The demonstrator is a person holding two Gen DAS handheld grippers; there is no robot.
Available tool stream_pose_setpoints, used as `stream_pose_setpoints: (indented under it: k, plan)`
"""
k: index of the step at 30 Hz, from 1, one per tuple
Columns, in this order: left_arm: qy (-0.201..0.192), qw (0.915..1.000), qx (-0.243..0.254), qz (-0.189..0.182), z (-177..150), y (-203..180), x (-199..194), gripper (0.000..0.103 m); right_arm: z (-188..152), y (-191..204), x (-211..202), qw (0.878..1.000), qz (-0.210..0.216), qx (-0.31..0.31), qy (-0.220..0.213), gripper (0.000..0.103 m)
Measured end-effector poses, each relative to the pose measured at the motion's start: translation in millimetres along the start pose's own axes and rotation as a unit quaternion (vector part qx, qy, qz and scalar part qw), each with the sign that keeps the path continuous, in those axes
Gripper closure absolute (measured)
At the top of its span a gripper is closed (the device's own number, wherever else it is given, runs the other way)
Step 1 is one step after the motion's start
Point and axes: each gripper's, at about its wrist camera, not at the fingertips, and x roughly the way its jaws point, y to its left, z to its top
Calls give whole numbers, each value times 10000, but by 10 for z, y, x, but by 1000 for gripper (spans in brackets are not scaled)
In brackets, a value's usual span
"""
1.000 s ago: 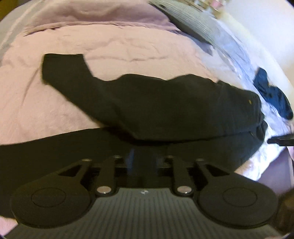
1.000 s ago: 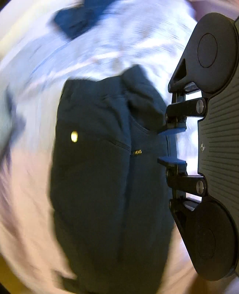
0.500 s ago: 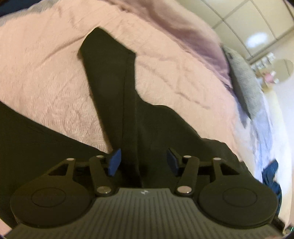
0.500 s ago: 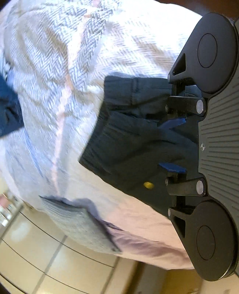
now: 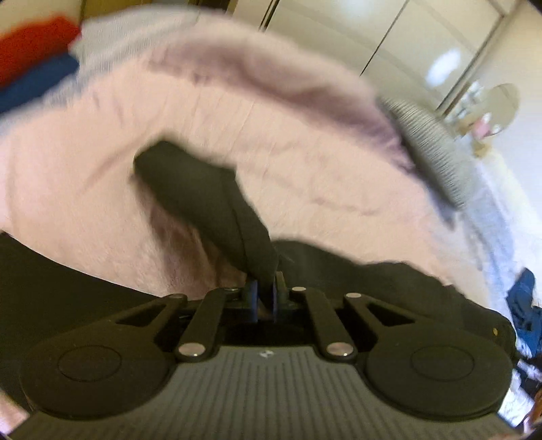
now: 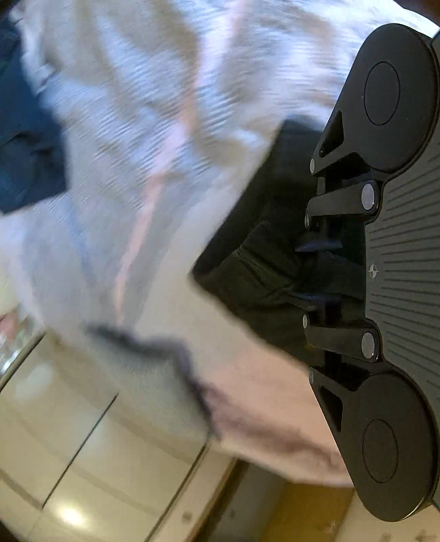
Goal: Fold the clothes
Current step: 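Lift the leg with the left tool and fold it over the other leg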
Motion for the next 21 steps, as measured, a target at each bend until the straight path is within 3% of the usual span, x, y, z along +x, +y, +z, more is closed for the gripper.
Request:
stream_pose_setpoints:
  k: [2,5,6,8,15,21]
  plan:
    - [48,9999,25,161,-248,11,-172,96,51,-45,-160,9999,116,55,-18,81]
    - [640,9960,-309,549,-724,118,-77,97,-39,-204,-99,9985,-383,-137,372,81]
    - [674,9950,-374,628,-806,121,-65,97,-74,-258,-70,9973,-528,-146,481,81]
    - [588,9946,-429,744,-906,93,-83,97,-134,-338,-47,9964,-631,-47,565,81]
    - [245,9961,-213,823,-922,-93,-361,97,-70,-302,-299,9982,-229,-256,501,81]
    - [432,9932,-296,1044,-1094,-49,-305,97,-124,-456,-213,9949,-494,-153,866,81]
